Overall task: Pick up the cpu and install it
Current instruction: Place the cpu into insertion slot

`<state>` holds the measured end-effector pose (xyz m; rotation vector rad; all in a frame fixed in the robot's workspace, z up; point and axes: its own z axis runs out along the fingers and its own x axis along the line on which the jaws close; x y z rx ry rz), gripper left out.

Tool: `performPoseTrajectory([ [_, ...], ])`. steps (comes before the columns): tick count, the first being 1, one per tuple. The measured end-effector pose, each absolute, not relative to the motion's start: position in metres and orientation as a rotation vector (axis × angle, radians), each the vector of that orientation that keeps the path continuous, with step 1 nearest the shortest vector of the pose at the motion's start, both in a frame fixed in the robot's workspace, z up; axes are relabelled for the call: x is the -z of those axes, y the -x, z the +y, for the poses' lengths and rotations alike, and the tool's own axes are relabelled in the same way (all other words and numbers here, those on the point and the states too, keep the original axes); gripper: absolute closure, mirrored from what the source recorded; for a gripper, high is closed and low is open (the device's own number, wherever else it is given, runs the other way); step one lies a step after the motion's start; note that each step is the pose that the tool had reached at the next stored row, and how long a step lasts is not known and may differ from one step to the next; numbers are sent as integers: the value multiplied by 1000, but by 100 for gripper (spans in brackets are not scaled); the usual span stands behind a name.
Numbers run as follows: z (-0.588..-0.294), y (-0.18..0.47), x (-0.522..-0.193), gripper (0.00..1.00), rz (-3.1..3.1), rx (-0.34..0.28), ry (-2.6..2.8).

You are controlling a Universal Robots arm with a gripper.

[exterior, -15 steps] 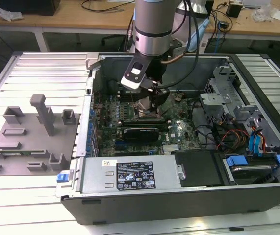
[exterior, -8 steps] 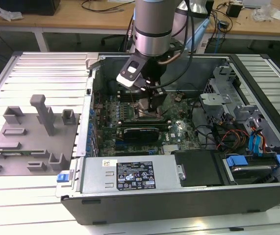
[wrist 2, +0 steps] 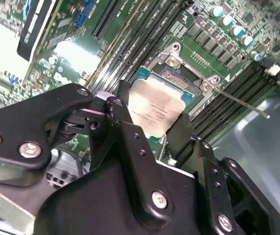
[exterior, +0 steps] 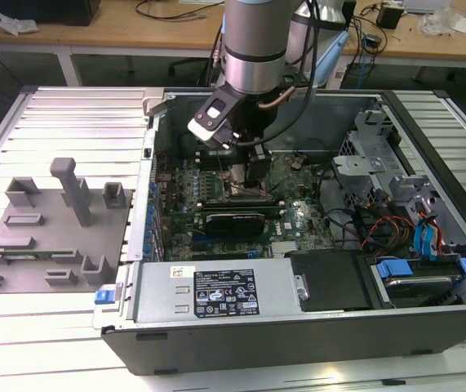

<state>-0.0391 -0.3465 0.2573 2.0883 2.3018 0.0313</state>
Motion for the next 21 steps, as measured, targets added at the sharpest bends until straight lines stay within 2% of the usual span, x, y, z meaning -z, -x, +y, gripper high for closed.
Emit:
performPoseTrajectory([
  [15, -345, 39, -254, 45, 2267, -31, -2125],
  [21, -336, 38, -250, 45, 2237, -30, -2156],
])
